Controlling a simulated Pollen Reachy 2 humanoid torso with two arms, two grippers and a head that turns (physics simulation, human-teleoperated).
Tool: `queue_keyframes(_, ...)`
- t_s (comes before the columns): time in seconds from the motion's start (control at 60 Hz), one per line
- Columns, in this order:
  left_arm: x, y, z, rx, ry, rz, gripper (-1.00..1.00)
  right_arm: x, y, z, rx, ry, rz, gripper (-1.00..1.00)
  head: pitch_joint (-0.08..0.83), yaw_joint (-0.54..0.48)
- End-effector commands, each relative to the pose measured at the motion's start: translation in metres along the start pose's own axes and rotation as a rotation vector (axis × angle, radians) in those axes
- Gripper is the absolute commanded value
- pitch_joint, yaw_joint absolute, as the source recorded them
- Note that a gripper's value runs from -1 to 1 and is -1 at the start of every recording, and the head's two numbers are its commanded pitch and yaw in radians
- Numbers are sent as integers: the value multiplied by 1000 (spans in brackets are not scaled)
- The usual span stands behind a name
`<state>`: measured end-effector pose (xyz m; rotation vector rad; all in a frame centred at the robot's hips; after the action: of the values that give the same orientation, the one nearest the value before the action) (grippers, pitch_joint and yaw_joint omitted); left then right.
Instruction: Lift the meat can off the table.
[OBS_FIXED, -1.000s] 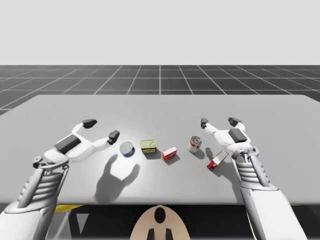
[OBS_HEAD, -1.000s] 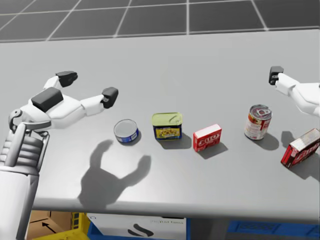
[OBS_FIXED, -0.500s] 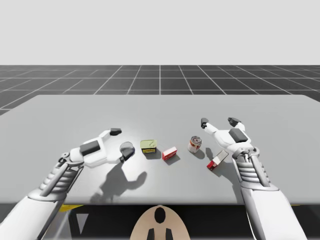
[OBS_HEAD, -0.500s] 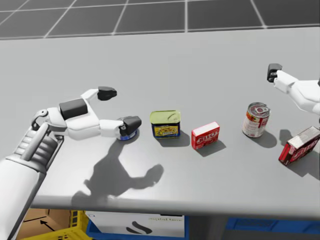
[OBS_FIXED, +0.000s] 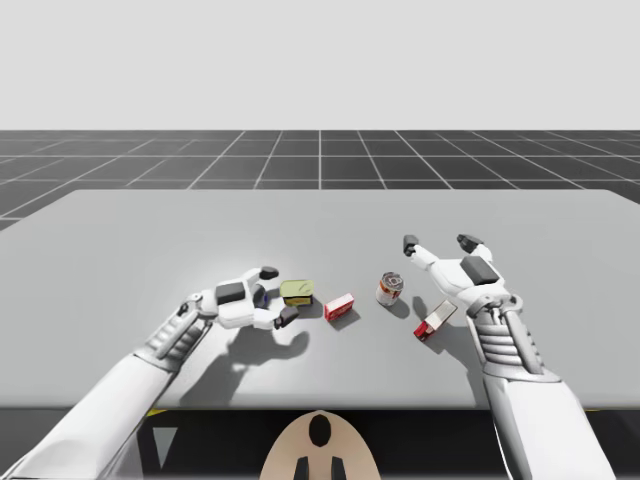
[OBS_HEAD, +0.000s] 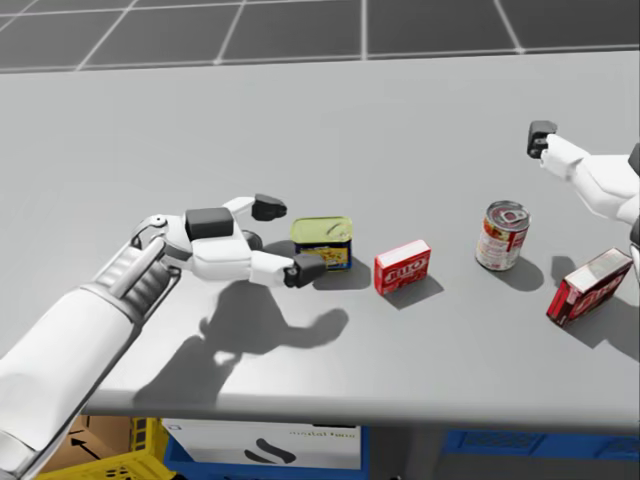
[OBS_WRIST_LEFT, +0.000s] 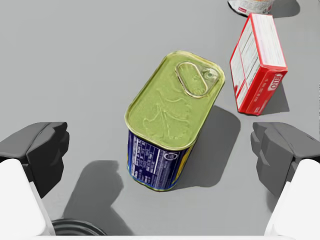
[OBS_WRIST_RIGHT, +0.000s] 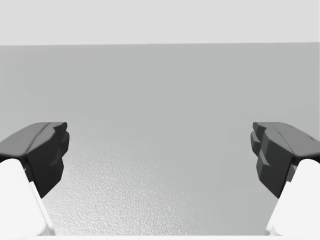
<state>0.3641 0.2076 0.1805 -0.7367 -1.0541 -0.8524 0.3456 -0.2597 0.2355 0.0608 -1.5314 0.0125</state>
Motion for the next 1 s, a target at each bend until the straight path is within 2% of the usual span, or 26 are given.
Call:
queue_keyframes(0.017, 0, 0, -20, -105, 69, 2, -1000, 1, -1, 0, 1, -1, -3, -1000, 665, 93)
queue_keyframes(0.45, -7, 6, -46, -117, 93, -6, -1000, 3, -3, 1, -1, -8, -11, -1000, 668, 78)
queue_keyframes(0.467, -7, 6, -46, -117, 93, -8, -956, 3, -3, 1, -1, -8, -11, -1000, 668, 78)
queue_keyframes(0.483, -8, 5, -46, -116, 92, -14, -776, 3, -3, 2, -1, -8, -11, -1000, 668, 78)
queue_keyframes(0.5, -8, 5, -45, -112, 89, -17, -385, 4, -3, 2, -1, -8, -11, -1000, 668, 78)
queue_keyframes(0.517, -8, 5, -45, -114, 90, -16, 837, 4, -3, 2, -1, -9, -11, -1000, 668, 78)
queue_keyframes(0.567, -9, 3, -42, -122, 90, -29, 1000, 4, -3, 2, -1, -9, -11, -1000, 666, 77)
queue_keyframes(0.733, -10, 0, -39, -127, 90, -49, 1000, 5, -3, 2, -1, -13, -12, -1000, 633, 84)
queue_keyframes(0.8, -11, -1, -38, -134, 91, -55, 1000, 5, -3, 3, -2, -14, -11, -1000, 586, 90)
queue_keyframes(1.0, -14, -2, -38, -147, 103, -69, 1000, 4, -3, 2, -5, -14, -10, -1000, 372, 82)
